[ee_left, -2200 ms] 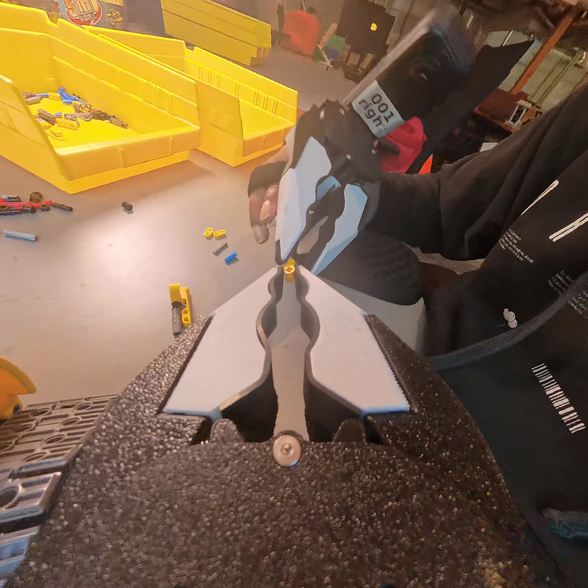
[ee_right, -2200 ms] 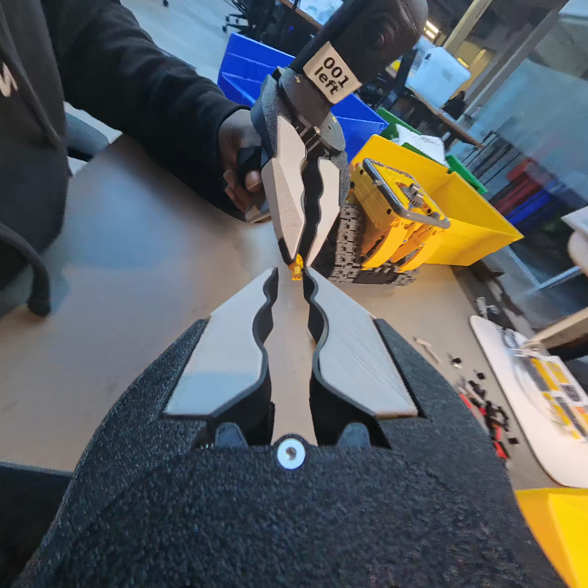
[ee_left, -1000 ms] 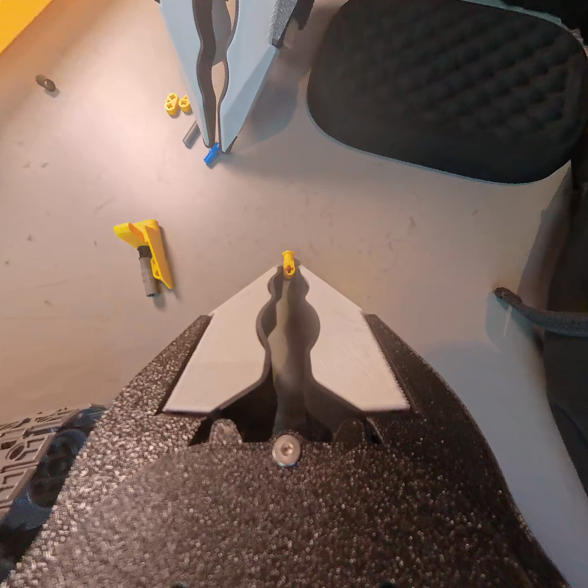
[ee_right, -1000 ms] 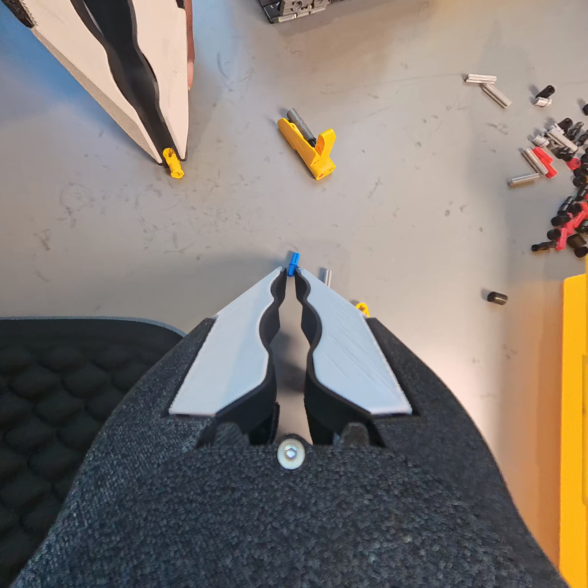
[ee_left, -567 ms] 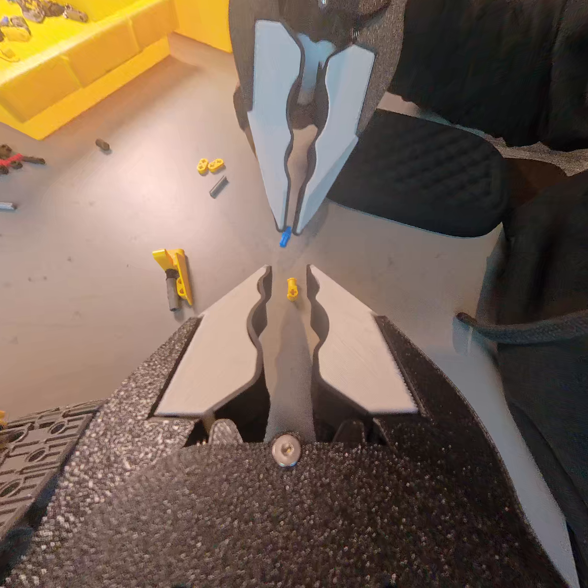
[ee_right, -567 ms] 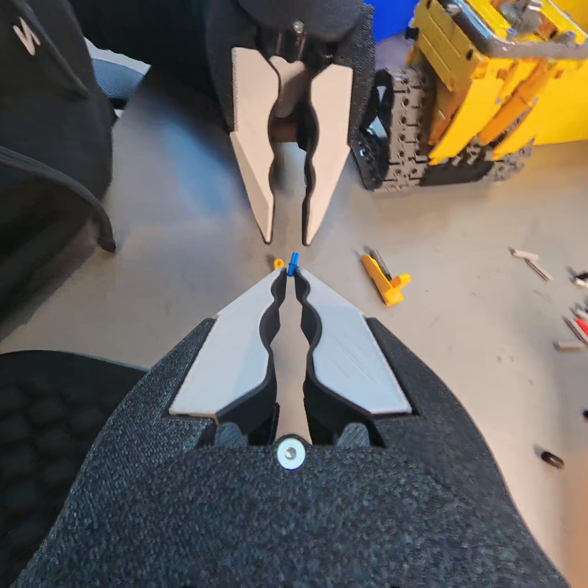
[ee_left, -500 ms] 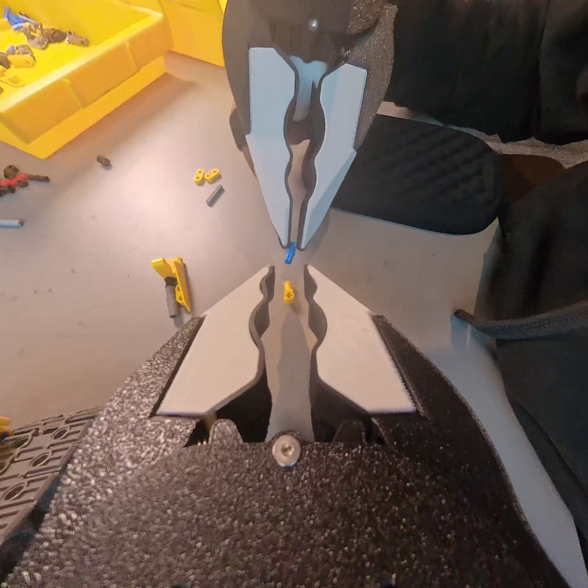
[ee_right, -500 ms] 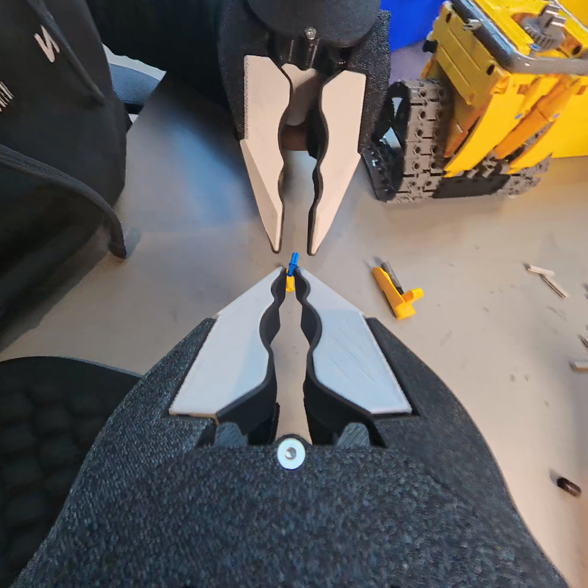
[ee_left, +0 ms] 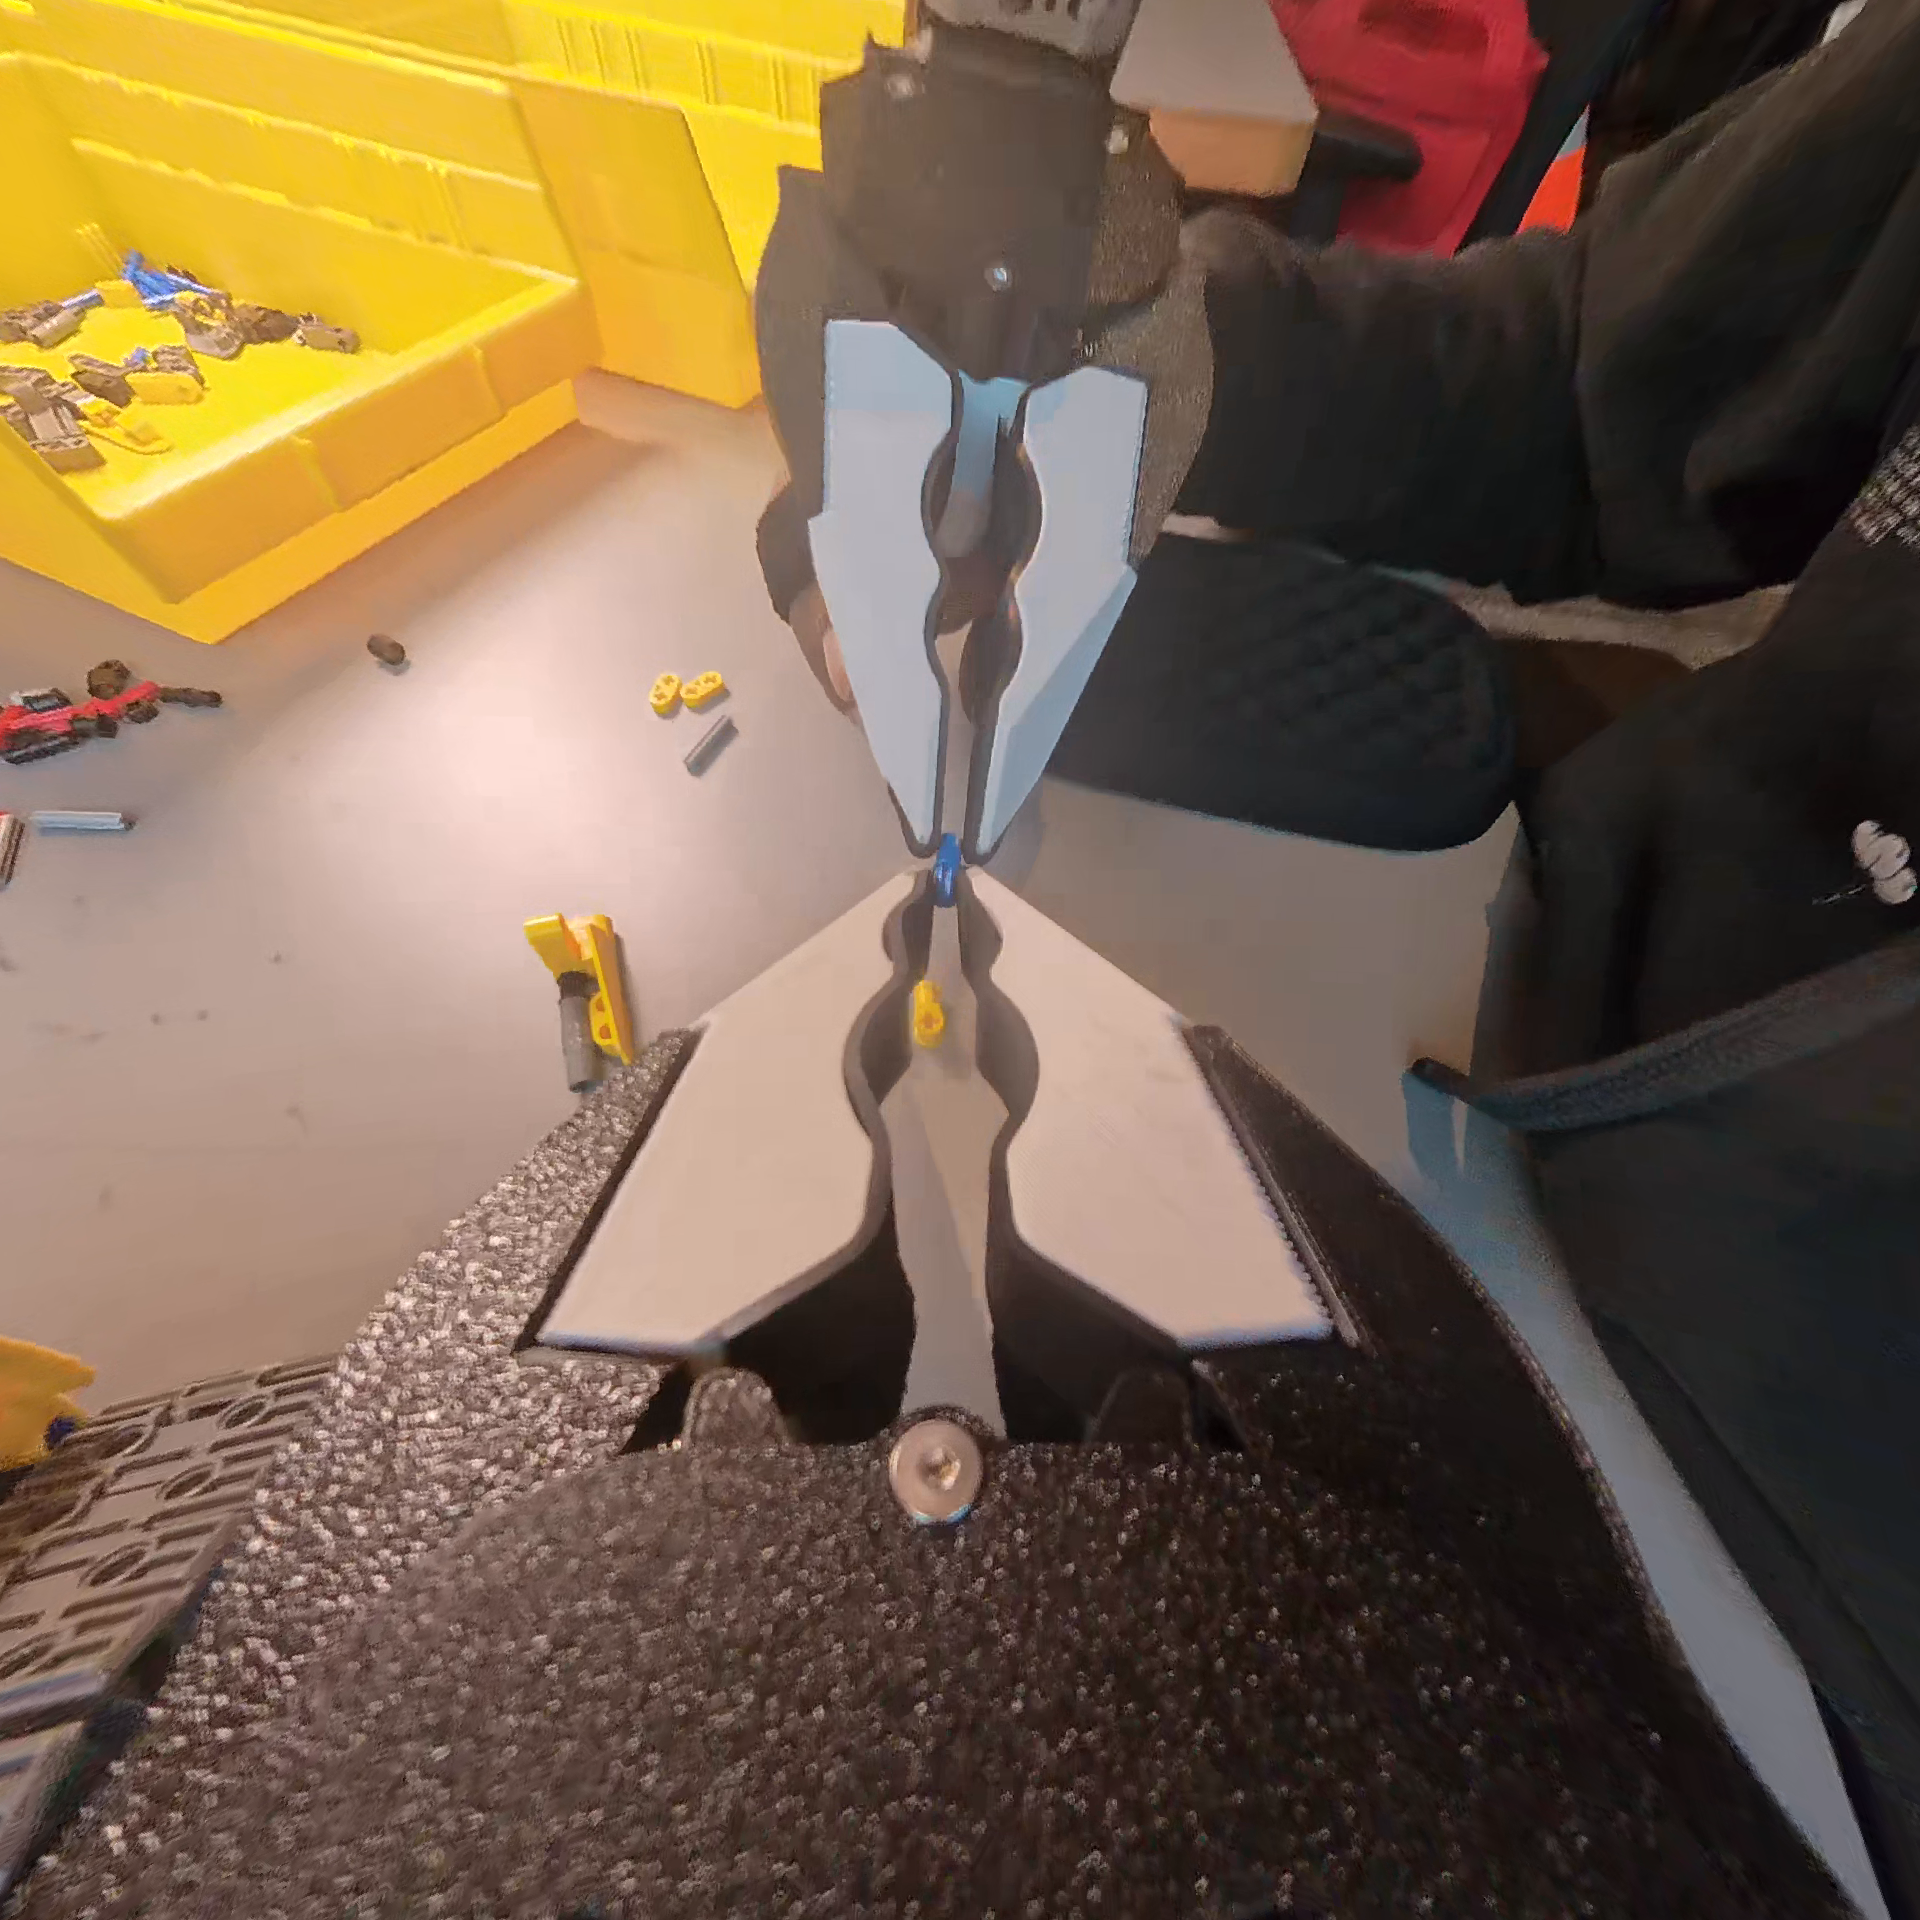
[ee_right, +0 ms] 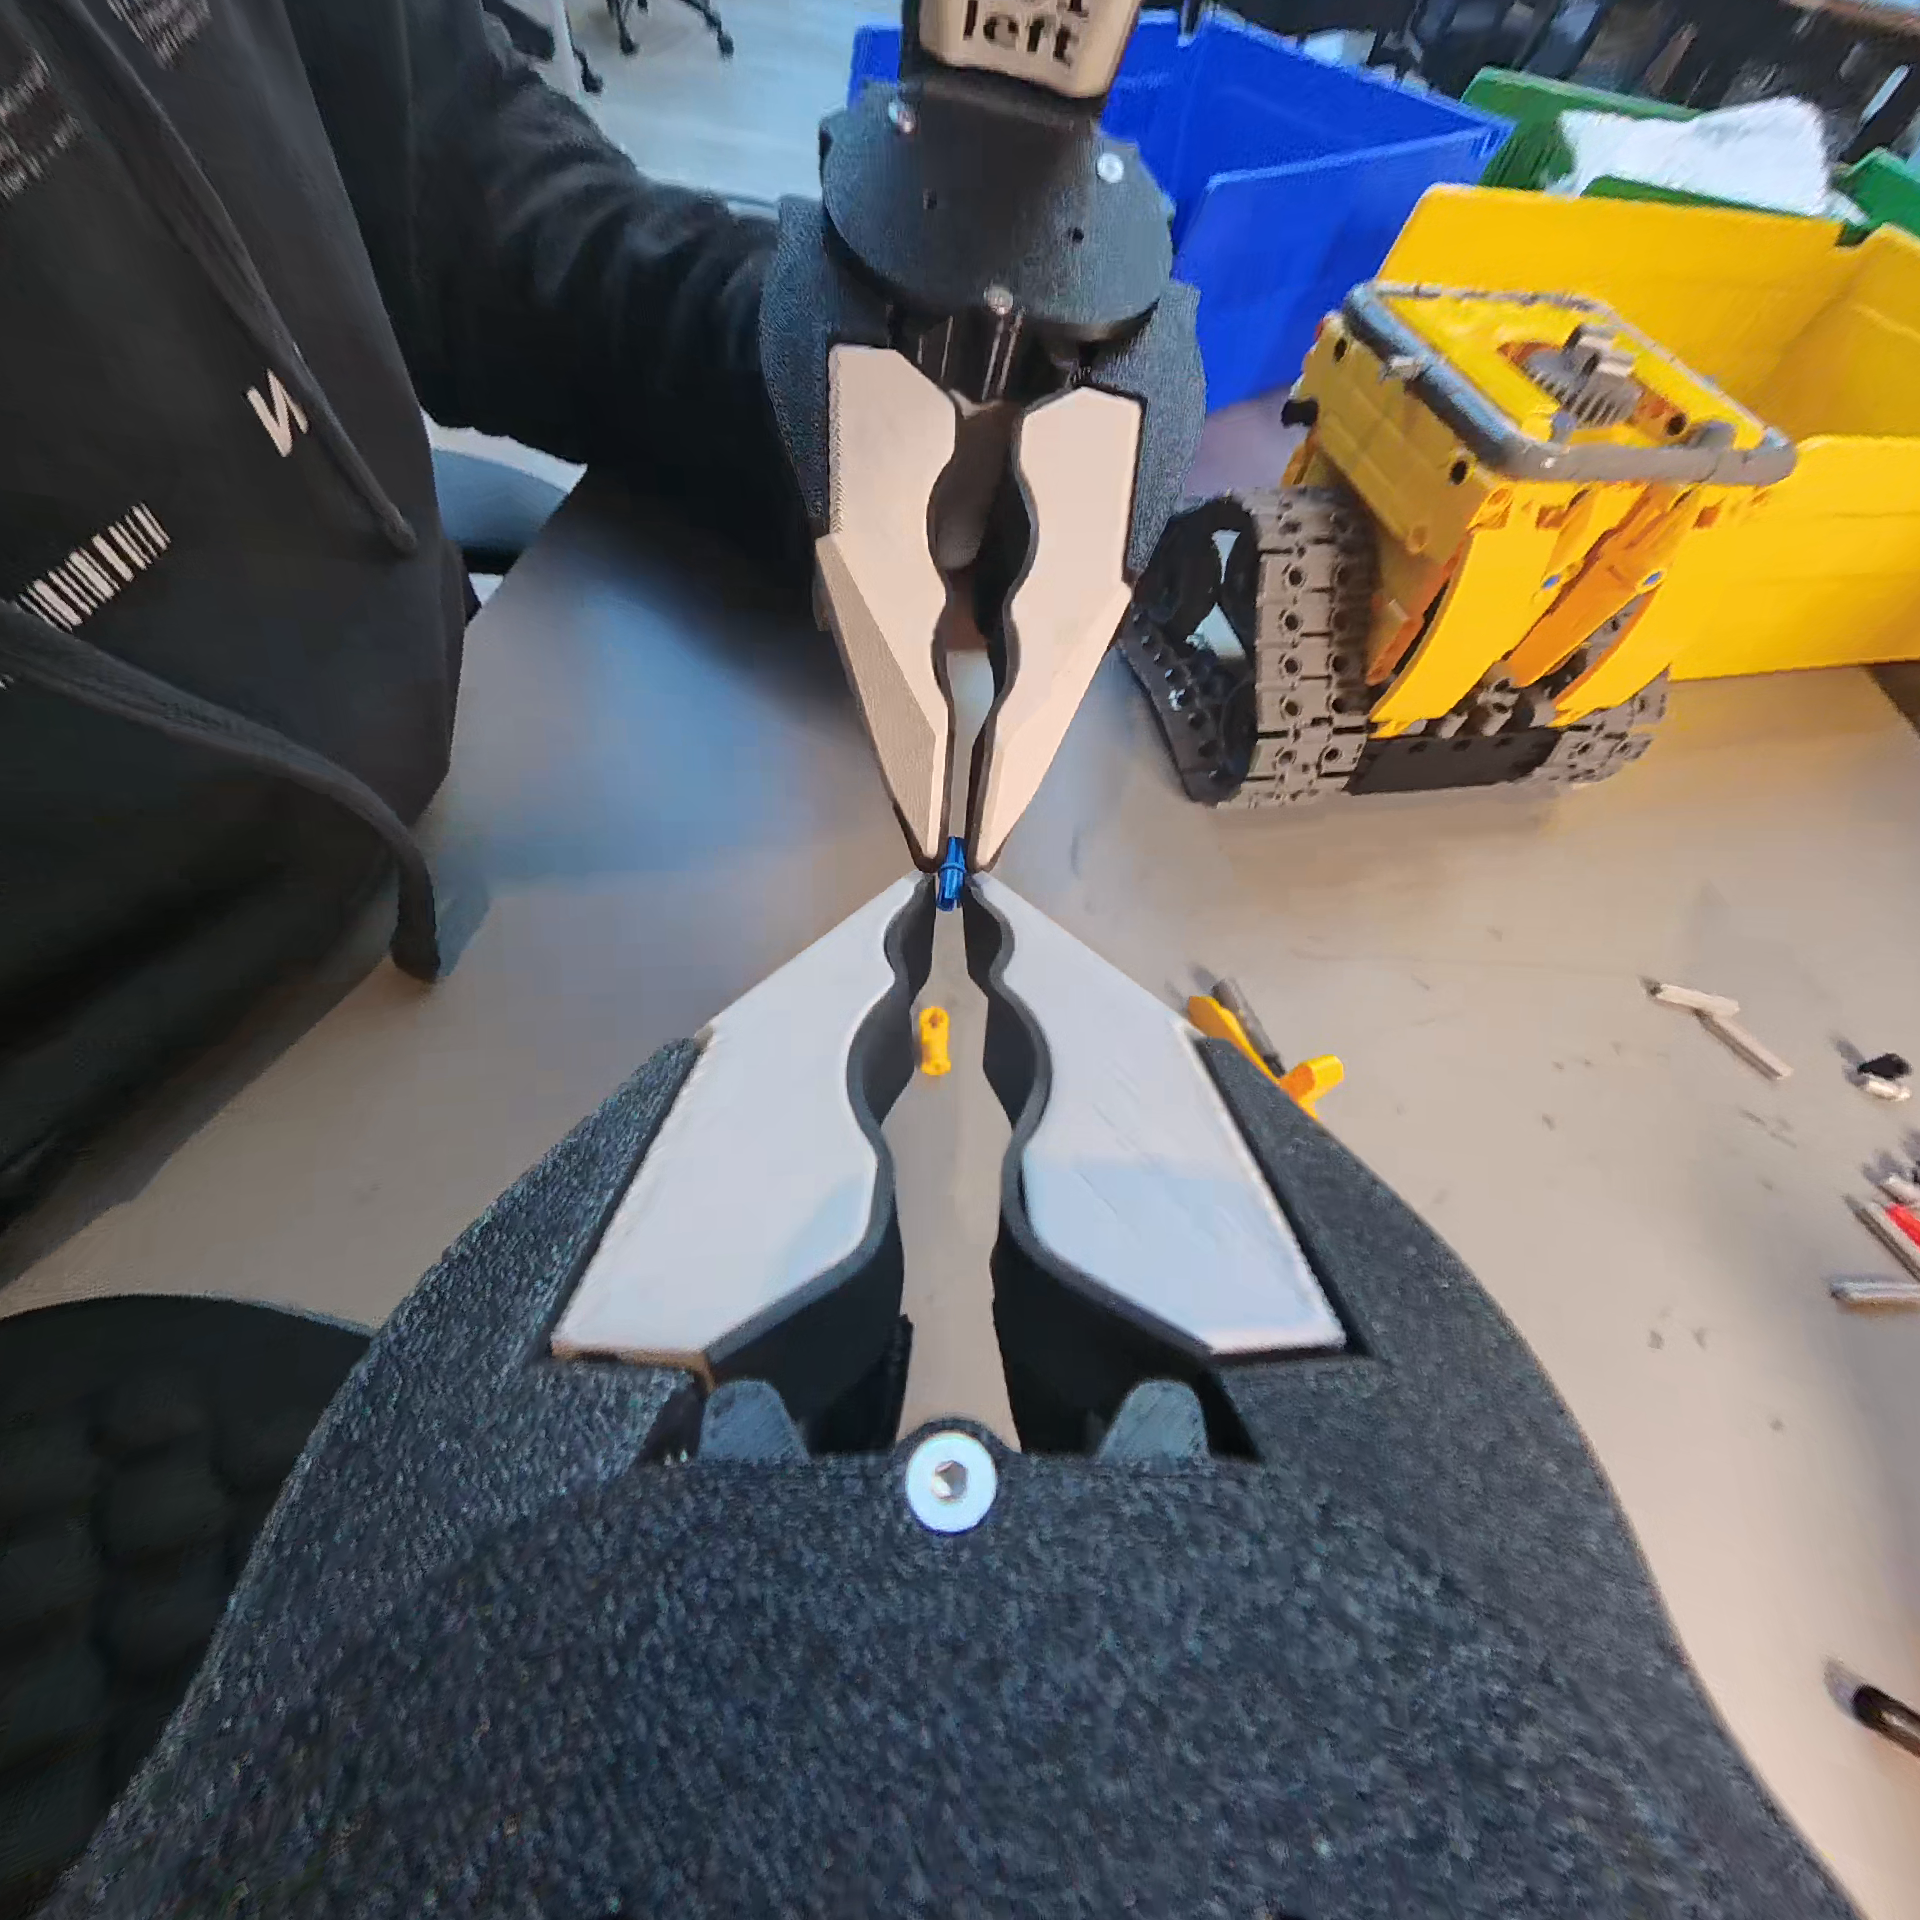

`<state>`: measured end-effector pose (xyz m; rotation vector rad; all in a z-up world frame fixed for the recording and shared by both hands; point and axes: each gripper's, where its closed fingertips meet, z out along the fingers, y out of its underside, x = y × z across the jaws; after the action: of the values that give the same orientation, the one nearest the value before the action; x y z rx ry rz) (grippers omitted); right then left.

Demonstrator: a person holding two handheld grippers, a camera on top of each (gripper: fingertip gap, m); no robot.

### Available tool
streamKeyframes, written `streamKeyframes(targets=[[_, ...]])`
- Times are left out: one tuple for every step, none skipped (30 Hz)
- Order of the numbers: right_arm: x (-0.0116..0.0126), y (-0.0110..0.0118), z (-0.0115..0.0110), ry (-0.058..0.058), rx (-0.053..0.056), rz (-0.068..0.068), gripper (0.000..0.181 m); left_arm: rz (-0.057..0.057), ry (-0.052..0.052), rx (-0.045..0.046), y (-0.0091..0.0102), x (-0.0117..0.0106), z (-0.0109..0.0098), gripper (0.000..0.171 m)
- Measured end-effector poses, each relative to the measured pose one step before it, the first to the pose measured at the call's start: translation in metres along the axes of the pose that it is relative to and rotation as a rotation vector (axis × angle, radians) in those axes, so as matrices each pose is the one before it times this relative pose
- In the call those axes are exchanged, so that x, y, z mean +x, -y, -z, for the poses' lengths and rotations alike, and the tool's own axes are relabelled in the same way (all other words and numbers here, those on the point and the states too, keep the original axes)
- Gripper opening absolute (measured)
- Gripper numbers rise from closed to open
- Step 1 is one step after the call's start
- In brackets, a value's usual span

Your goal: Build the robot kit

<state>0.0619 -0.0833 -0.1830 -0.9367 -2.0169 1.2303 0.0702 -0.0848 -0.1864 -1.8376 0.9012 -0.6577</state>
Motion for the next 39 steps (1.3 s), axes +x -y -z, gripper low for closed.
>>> streamKeyframes(targets=[[0.00066, 0.00401, 0.00096, -0.0060, 0.0218, 0.0011, 0.005, 0.0164, -0.0100, 0.02251, 0.00312, 0.00001, 0.00219, 0.003], [0.00042, 0.00315, 0.00065, -0.0037, 0.0166, 0.0010, 0.005, 0.0140, -0.0092, 0.02115, 0.00309, 0.00020, 0.00186, 0.003], [0.00017, 0.00267, 0.00065, -0.0030, 0.0139, 0.0014, 0.005, 0.0114, -0.0088, 0.01684, 0.00247, 0.00038, 0.00151, 0.003], [0.00015, 0.00243, 0.00050, -0.0027, 0.0130, 0.0023, 0.005, 0.0109, -0.0087, 0.01396, 0.00204, 0.00050, 0.00104, 0.003], [0.00015, 0.00220, 0.00047, -0.0020, 0.0120, 0.0000, 0.005, 0.0113, -0.0083, 0.01240, 0.00175, 0.00035, 0.00091, 0.003], [-0.00019, 0.00167, 0.00032, 0.0008, 0.0099, -0.0024, 0.005, 0.0102, -0.0090, 0.01357, 0.00204, 0.00054, 0.00084, 0.003], [-0.00006, 0.00194, 0.00041, 0.0005, 0.0116, -0.0028, 0.005, 0.0101, -0.0092, 0.01169, 0.00179, 0.00061, 0.00074, 0.003], [-0.00040, 0.00174, 0.00021, 0.0022, 0.0109, -0.0025, 0.005, 0.0124, -0.0114, 0.01118, 0.00160, 0.00084, 0.00071, 0.003], [-0.00035, 0.00196, 0.00025, 0.0009, 0.0108, -0.0015, 0.005, 0.0150, -0.0124, 0.01331, 0.00195, 0.00079, 0.00082, 0.003], [-0.00010, 0.00166, 0.00010, -0.0008, 0.0087, -0.0003, 0.005, 0.0121, -0.0097, 0.01088, 0.00152, 0.00068, 0.00079, 0.003], [-0.00023, 0.00109, 0.00001, 0.0001, 0.0046, -0.0004, 0.005, 0.0085, -0.0072, 0.00809, 0.00118, 0.00045, 0.00062, 0.003], [-0.00027, 0.00061, -0.00016, 0.0006, 0.0028, 0.0001, 0.005, 0.0075, -0.0068, 0.00599, 0.00074, 0.00044, 0.00047, 0.003], [-0.00007, 0.00099, -0.00013, -0.0010, 0.0058, 0.0021, 0.005, 0.0094, -0.0078, 0.00605, 0.00073, 0.00053, 0.00036, 0.003], [-0.00015, 0.00126, -0.00008, -0.0014, 0.0081, 0.0006, 0.005, 0.0115, -0.0092, 0.00958, 0.00130, 0.00065, 0.00058, 0.003], [-0.00006, 0.00132, -0.00003, -0.0006, 0.0073, -0.0007, 0.005, 0.0124, -0.0098, 0.00892, 0.00120, 0.00051, 0.00069, 0.003], [0.00025, 0.00107, -0.00013, -0.0027, 0.0057, 0.0013, 0.005, 0.0115, -0.0078, 0.00736, 0.00093, 0.00030, 0.00054, 0.003], [0.00030, 0.00110, 0.00000, -0.0044, 0.0058, 0.0032, 0.005, 0.0094, -0.0053, 0.00793, 0.00116, 0.00009, 0.00055, 0.003], [-0.00023, 0.00109, -0.00007, -0.0001, 0.0059, 0.0004, 0.005, 0.0099, -0.0085, 0.00692, 0.00095, 0.00065, 0.00044, 0.003], [-0.00041, 0.00085, -0.00013, 0.0015, 0.0048, -0.0017, 0.005, 0.0111, -0.0103, 0.00460, 0.00056, 0.00073, 0.00035, 0.003], [0.00007, 0.00045, -0.00023, -0.0013, 0.0032, -0.0016, 0.005, 0.0100, -0.0064, 0.00524, 0.00060, 0.00038, 0.00023, 0.003], [0.00024, 0.00004, -0.00028, -0.0011, 0.0009, -0.0020, 0.005, 0.0065, -0.0029, 0.00183, 0.00004, -0.00015, 0.00002, 0.003], [-0.00008, -0.00043, -0.00034, 0.0006, -0.0015, -0.0015, 0.006, 0.0023, -0.0013, -0.00198, -0.00051, -0.00006, -0.00019, 0.003], [0.00009, -0.00037, -0.00021, -0.0010, -0.0001, 0.0004, 0.005, -0.0001, 0.0009, -0.00274, -0.00050, -0.00018, -0.00028, 0.003], [0.00024, -0.00004, 0.00008, -0.0011, 0.0017, -0.0012, 0.005, -0.0002, 0.0015, -0.00038, -0.00009, -0.00010, -0.00002, 0.003], [0.00008, -0.00024, 0.00002, 0.0015, -0.0013, -0.0048, 0.005, 0.0002, 0.0008, -0.00182, -0.00028, -0.00020, -0.00015, 0.003], [0.00048, -0.00101, -0.00004, 0.0006, -0.0065, -0.0048, 0.005, -0.0013, 0.0058, -0.00574, -0.00095, -0.00072, -0.00029, 0.003], [0.00061, -0.00189, 0.00001, 0.0004, -0.0111, -0.0032, 0.005, -0.0059, 0.0119, -0.00968, -0.00137, -0.00123, -0.00067, 0.003], [0.00092, -0.00284, 0.00017, -0.0009, -0.0160, -0.0037, 0.005, -0.0099, 0.0183, -0.01290, -0.00176, -0.00192, -0.00083, 0.003], [0.00137, -0.00312, 0.00069, -0.0025, -0.0190, -0.0015, 0.005, -0.0137, 0.0242, -0.01865, -0.00253, -0.00259, -0.00130, 0.003], [0.00140, -0.00280, 0.00160, -0.0023, -0.0180, 0.0023, 0.005, -0.0171, 0.0296, -0.02669, -0.00380, -0.00333, -0.00159, 0.005], [0.00201, -0.00193, 0.00304, -0.0028, -0.0122, -0.0002, 0.005, -0.0170, 0.0312, -0.03903, -0.00550, -0.00372, -0.00211, 0.009], [0.00305, -0.00142, 0.00417, -0.0054, -0.0081, -0.0057, 0.005, -0.0139, 0.0226, -0.04803, -0.00652, -0.00248, -0.00311, 0.013], [0.00573, -0.00119, 0.00502, -0.0201, -0.0039, -0.0047, 0.005, -0.0118, 0.0132, -0.05737, -0.00744, -0.00109, -0.00427, 0.016], [0.00752, -0.00181, 0.00518, -0.0302, -0.0039, -0.0033, 0.005, -0.0181, 0.0183, -0.07082, -0.00867, -0.00145, -0.00528, 0.019], [0.00792, -0.00349, 0.00463, -0.0305, -0.0118, -0.0053, 0.005, -0.0296, 0.0303, -0.08133, -0.00985, -0.00299, -0.00571, 0.021], [0.00792, -0.00467, 0.00386, -0.0315, -0.0166, -0.0053, 0.005, -0.0386, 0.0281, -0.08595, -0.01042, -0.00242, -0.00565, 0.023], [0.00579, -0.00467, 0.00269, -0.0220, -0.0148, -0.0065, 0.005, -0.0382, 0.0306, -0.07300, -0.00857, -0.00247, -0.00518, 0.024], [0.00222, -0.00436, 0.00161, -0.0028, -0.0142, -0.0085, 0.005, -0.0309, 0.0234, -0.05045, -0.00564, -0.00143, -0.00424, 0.024], [0.00030, -0.00373, 0.00056, 0.0044, -0.0125, -0.0062, 0.005, -0.0175, 0.0076, -0.02711, -0.00254, 0.00053, -0.00325, 0.023]])
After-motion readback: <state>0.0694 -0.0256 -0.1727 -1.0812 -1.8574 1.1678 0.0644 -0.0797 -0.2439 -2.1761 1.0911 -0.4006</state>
